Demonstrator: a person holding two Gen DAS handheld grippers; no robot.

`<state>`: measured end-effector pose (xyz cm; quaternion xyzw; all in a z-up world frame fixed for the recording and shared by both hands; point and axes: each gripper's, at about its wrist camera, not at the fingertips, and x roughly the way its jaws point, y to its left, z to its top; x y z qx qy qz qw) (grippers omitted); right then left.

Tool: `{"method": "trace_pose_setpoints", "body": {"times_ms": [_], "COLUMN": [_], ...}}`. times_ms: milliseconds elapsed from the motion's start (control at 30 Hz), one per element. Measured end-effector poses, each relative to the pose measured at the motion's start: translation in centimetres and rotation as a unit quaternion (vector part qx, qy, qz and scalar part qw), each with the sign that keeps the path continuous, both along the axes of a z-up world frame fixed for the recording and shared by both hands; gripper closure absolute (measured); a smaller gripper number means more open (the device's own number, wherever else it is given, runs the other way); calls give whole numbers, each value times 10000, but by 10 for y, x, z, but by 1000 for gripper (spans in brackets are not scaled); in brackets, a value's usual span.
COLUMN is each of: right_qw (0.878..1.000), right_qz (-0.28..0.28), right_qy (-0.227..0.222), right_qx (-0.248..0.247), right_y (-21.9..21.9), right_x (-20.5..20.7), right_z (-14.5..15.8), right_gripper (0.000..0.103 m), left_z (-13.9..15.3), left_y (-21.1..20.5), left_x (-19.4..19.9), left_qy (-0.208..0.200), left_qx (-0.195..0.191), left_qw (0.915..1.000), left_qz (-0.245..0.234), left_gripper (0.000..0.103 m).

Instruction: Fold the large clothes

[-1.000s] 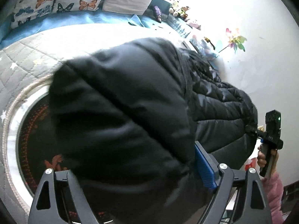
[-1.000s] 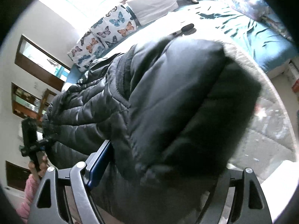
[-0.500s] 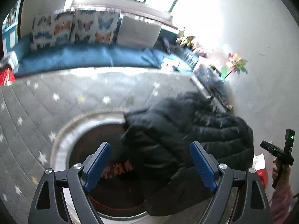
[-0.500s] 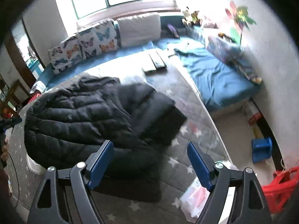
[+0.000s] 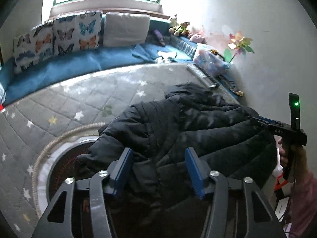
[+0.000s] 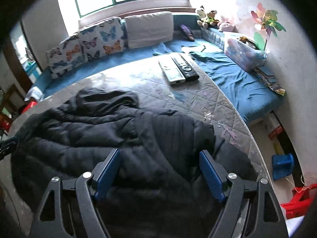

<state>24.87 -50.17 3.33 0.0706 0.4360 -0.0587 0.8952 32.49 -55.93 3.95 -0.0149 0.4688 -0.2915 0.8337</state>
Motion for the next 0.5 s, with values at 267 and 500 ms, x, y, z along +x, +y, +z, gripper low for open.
{"method": "trace_pose_setpoints", "body": {"times_ms": [267, 500], "right_qw": [9987, 9995], "right_qz": [-204, -210], "right_qy": [470, 8], "right_qx": [66, -227], "right_y": [-11, 7], "right_x": [18, -18], "right_z": [-25, 6], "right_gripper": [15, 15], "left_z": [-41, -20], "left_y": [-12, -5], "left_x": [8, -10], "left_qy": [191, -51], "left_qx": [171, 243], "left_qw": [9997, 9997], "left_qz": [-65, -31], "left_gripper": [48, 48]}}
